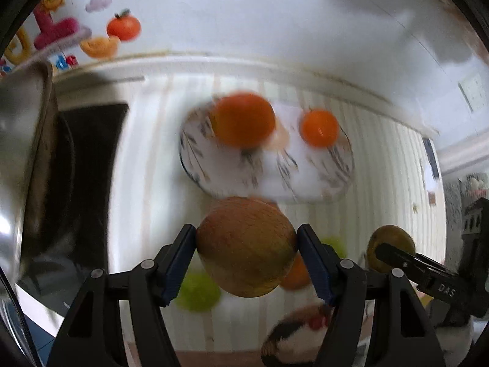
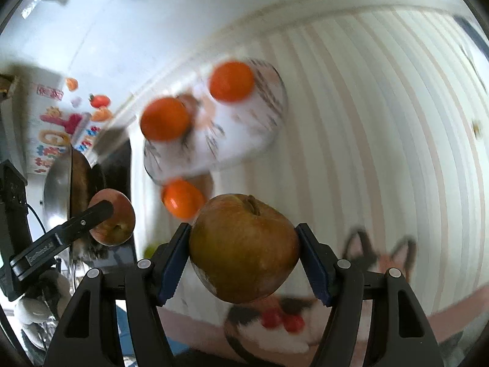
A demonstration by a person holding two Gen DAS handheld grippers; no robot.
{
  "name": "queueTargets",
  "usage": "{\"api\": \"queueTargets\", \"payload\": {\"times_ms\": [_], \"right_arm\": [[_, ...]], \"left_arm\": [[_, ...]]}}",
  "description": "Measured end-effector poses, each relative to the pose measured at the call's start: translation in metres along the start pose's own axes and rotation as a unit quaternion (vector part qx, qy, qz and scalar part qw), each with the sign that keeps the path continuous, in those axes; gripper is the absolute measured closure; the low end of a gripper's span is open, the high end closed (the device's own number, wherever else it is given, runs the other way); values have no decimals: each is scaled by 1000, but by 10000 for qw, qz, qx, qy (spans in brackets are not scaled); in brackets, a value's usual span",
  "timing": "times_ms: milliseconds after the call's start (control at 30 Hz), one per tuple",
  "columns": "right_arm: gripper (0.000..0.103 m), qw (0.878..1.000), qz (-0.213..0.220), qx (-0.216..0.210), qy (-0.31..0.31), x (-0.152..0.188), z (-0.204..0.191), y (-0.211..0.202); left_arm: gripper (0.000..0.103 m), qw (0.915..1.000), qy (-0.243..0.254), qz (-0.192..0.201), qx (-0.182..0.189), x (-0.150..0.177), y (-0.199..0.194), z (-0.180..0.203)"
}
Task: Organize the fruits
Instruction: 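Grasp the brown pear with the left tool while the right tool grasps the red apple, then lower both fruits onto the floral plate and open both tools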
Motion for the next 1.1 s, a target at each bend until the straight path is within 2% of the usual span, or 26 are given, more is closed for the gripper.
{"api": "queueTargets", "payload": {"times_ms": [167,333,500,667,800,867,933,1033,1100], "right_arm": [[32,9993,29,294,-215,-55,-11,22],[32,9954,-258,847,-378,-97,-3,61],[32,9908,-538,1156,-460,-111,7,81],[32,9891,-704,1221,-429,-114,15,91],[31,9874,-779,1293,-469,-111,13,97],[25,9871,-798,1306,-471,-111,12,98],[20,9862,-802,1366,-489,-111,10,98],[12,9851,-772,1455,-499,-112,4,100],[11,9843,-742,1515,-513,-112,2,97]], "left_arm": [[37,9993,-121,-112,-326,-43,25,-15],[37,9966,3,-344,-744,-67,56,-26],[36,9944,7,-610,-858,-73,78,-33],[35,9922,-44,-814,-942,-72,92,-35],[36,9930,-117,-705,-939,-76,89,-35],[35,9932,-91,-737,-895,-78,89,-34],[28,9931,-74,-780,-872,-78,88,-34],[27,9932,-33,-785,-857,-77,87,-31],[27,9934,-32,-747,-873,-76,82,-30]]}}
Point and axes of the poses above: each gripper's, at about its wrist camera, not at the fingertips, and y roughly the way its jaws point, z to its right, x to its underside, the point moved 8 cm from there along y, roughly the way its jaws point, and after that the axes turned 9 degrees about -x, right-handed, at the moved point
